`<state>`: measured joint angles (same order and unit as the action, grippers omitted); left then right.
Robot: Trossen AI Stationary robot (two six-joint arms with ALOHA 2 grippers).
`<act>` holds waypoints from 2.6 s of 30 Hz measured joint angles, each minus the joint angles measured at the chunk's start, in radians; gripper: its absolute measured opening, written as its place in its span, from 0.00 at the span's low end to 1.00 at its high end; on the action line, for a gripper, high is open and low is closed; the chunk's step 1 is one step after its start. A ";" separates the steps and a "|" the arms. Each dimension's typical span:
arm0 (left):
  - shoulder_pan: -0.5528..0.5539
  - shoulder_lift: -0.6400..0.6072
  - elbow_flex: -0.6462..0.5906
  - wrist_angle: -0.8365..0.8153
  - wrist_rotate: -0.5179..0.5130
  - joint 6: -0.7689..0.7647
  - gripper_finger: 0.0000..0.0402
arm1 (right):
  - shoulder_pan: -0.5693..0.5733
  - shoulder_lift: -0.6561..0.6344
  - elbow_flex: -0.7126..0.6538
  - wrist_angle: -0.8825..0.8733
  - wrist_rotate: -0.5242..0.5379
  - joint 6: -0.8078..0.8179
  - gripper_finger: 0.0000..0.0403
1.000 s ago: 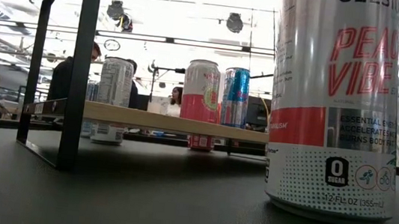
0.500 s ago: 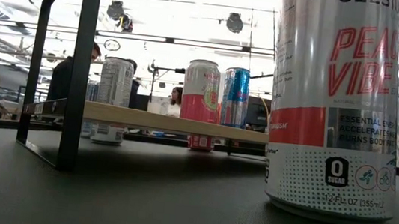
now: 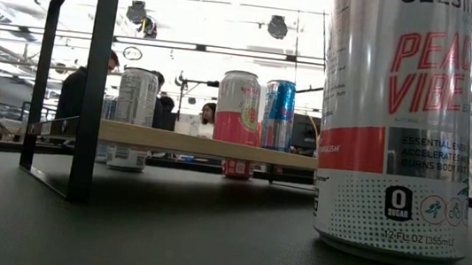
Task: Place canned beverage on shelf
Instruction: Put the bottom pink soda can on the shelf aligned with the other pink soda can
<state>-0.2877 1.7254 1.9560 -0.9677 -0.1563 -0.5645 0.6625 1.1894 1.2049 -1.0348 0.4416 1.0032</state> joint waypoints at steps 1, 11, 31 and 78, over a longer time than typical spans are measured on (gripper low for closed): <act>-0.001 -0.003 0.000 -0.003 -0.009 0.001 0.85 | -0.009 -0.017 -0.032 0.043 0.001 0.003 0.82; -0.001 -0.029 0.000 0.001 -0.052 -0.004 0.85 | -0.045 -0.074 -0.230 0.263 0.030 -0.007 0.84; 0.034 -0.031 0.000 0.019 -0.062 -0.005 0.85 | -0.162 -0.071 -0.272 0.282 -0.102 -0.208 0.88; 0.032 -0.030 0.000 -0.021 -0.055 0.021 0.85 | -0.244 -0.001 -0.271 0.274 -0.208 -0.137 0.88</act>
<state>-0.2558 1.6955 1.9560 -0.9891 -0.2111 -0.5434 0.4182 1.1883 0.9337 -0.7612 0.2337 0.8662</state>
